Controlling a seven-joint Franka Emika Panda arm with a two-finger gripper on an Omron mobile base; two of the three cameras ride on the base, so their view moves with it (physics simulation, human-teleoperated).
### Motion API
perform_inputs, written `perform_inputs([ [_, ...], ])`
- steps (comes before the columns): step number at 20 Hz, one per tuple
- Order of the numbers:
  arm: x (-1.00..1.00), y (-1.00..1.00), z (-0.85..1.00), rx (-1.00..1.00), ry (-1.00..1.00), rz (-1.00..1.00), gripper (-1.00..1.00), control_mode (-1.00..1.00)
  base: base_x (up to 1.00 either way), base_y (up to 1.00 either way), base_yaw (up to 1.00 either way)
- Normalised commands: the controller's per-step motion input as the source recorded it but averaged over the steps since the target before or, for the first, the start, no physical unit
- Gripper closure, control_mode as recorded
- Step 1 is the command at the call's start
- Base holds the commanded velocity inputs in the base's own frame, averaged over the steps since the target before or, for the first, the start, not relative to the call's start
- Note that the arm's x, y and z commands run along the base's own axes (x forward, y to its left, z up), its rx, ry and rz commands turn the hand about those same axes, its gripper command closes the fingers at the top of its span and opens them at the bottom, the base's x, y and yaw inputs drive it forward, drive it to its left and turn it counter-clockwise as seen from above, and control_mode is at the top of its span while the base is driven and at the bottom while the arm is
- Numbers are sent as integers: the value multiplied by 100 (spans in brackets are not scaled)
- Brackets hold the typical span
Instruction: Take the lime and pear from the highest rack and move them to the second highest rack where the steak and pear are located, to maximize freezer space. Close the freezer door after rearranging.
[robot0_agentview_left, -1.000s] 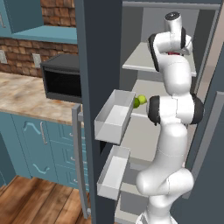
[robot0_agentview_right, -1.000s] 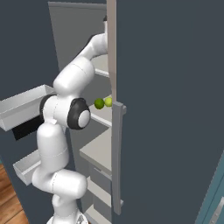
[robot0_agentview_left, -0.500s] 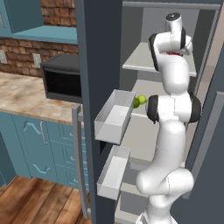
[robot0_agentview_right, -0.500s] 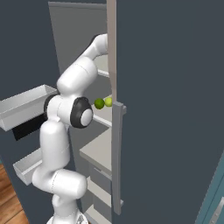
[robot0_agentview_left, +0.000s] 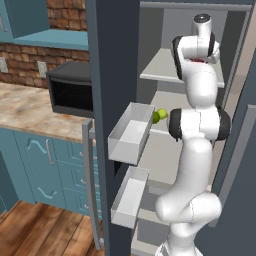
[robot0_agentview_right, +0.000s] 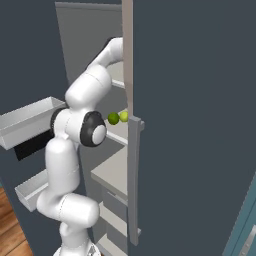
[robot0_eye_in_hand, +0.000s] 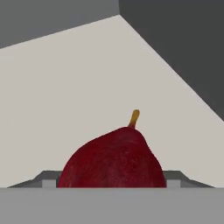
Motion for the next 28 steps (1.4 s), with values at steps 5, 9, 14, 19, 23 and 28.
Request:
perform_inputs([
  [5,0,39,-44,0,-22,0,100,-100,0,0,0],
  [9,-29,45,-9,-2,-17,0,100,-100,0,0,0],
  [14,-56,44,-5,-2,-22,0,100,-100,0,0,0],
  [19,-88,37,0,0,-13,0,100,-100,0,0,0],
  [23,-100,30,0,0,-11,0,100,-100,0,0,0],
  [28,-100,30,0,0,-3,0,100,-100,0,0,0],
])
